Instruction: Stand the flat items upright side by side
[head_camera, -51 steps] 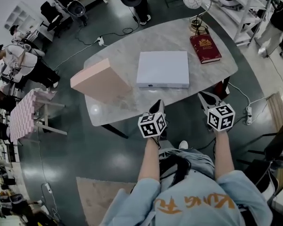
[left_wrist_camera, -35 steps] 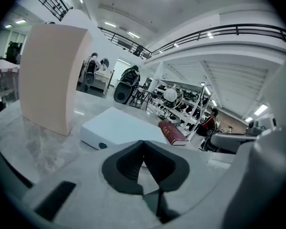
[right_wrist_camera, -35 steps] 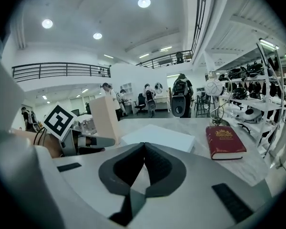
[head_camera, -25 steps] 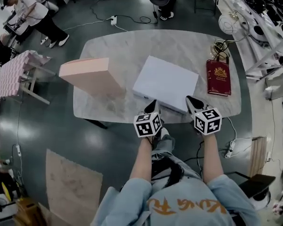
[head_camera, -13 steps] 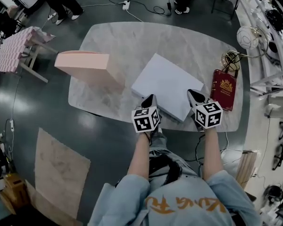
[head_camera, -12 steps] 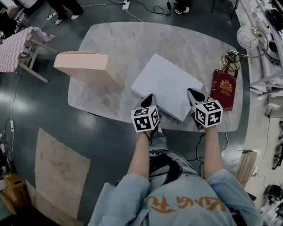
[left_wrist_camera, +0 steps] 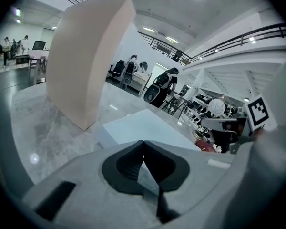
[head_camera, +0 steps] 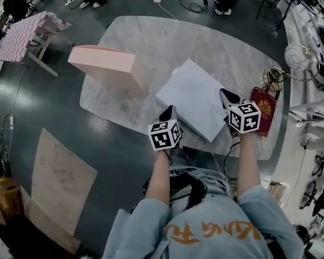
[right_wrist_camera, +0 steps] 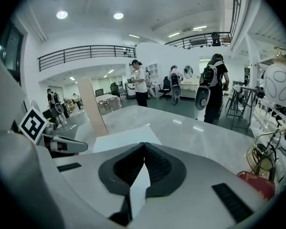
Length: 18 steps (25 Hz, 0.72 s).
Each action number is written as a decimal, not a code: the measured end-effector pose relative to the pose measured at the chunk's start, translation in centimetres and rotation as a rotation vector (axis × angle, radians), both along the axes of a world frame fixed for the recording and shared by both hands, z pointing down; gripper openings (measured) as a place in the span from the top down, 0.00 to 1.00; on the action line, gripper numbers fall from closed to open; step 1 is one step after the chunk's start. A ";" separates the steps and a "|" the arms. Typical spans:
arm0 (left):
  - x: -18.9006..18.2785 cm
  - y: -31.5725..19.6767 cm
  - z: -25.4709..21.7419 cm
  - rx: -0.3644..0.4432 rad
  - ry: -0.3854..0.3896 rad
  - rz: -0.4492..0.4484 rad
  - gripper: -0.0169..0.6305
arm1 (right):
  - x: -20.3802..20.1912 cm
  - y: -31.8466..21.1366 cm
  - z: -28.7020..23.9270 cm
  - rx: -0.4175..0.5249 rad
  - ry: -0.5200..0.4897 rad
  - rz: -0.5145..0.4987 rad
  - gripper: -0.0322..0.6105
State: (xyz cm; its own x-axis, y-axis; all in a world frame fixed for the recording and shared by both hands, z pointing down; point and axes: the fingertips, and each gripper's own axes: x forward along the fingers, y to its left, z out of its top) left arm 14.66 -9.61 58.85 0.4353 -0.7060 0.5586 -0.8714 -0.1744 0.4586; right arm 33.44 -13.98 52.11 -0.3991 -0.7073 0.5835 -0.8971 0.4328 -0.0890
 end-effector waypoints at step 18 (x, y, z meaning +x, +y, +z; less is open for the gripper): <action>-0.1 0.8 2.7 -0.088 0.074 -0.270 0.83 | -1.9 -8.0 4.0 -0.116 0.122 -0.379 0.94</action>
State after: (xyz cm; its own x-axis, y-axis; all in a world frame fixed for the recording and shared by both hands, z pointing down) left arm 14.55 -8.77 61.60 0.2802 -0.7520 0.5966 -0.8443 0.1027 0.5260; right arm 31.57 -21.99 56.06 -0.5417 -0.4500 0.7100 -0.6831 0.7279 -0.0599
